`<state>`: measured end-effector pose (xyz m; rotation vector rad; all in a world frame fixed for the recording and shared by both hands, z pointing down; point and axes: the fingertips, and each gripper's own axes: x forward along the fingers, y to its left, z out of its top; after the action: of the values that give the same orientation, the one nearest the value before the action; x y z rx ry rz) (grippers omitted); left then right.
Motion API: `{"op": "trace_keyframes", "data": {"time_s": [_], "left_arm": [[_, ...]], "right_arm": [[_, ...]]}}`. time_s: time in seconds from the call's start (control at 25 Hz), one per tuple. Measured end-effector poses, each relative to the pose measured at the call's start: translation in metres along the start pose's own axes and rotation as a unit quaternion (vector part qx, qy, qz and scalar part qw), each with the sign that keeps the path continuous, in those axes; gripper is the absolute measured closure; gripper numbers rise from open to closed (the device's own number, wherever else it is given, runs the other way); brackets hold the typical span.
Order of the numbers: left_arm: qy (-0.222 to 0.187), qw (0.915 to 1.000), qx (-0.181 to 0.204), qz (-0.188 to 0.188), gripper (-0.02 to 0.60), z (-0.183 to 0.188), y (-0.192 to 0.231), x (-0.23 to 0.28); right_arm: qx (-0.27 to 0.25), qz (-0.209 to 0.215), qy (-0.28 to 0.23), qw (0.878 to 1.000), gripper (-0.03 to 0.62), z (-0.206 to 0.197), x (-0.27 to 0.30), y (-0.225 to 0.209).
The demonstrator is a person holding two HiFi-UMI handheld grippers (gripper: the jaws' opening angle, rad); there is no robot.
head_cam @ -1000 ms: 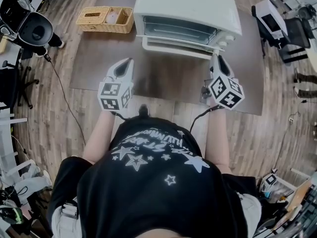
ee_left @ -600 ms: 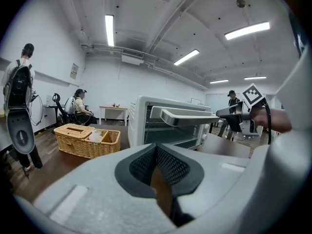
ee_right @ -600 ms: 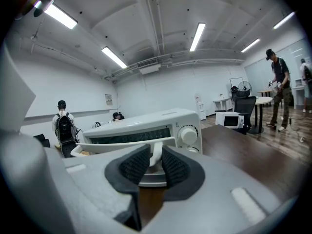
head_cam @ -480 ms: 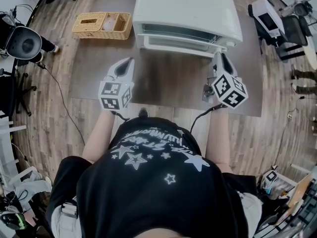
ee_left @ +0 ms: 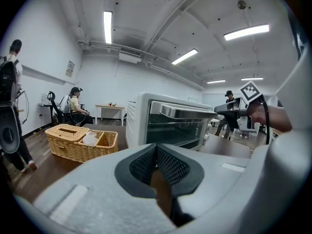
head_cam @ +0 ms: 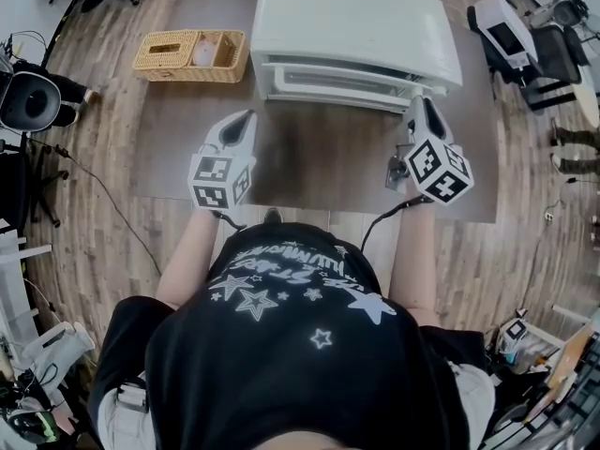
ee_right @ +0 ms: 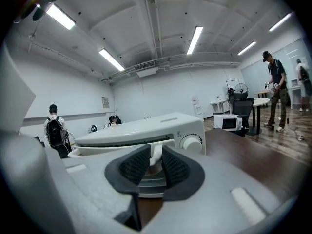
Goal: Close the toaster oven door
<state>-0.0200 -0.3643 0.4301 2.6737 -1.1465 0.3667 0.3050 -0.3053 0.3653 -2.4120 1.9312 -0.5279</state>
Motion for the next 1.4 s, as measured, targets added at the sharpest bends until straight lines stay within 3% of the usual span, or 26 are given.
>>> {"op": "trace_keyframes", "data": {"time_s": [0.84,1.4], "left_arm": [[0.008,0.9999,0.000,-0.008,0.571,-0.001,0.013,0.014],[0.006,0.9999,0.012,0.011,0.571,-0.002,-0.008,-0.011]], "right_arm": [[0.009,-0.009,-0.012,1.000,0.519,0.010,0.021,0.002],[-0.015,0.009,-0.028,0.999,0.516,0.017,0.012,-0.001]]}}
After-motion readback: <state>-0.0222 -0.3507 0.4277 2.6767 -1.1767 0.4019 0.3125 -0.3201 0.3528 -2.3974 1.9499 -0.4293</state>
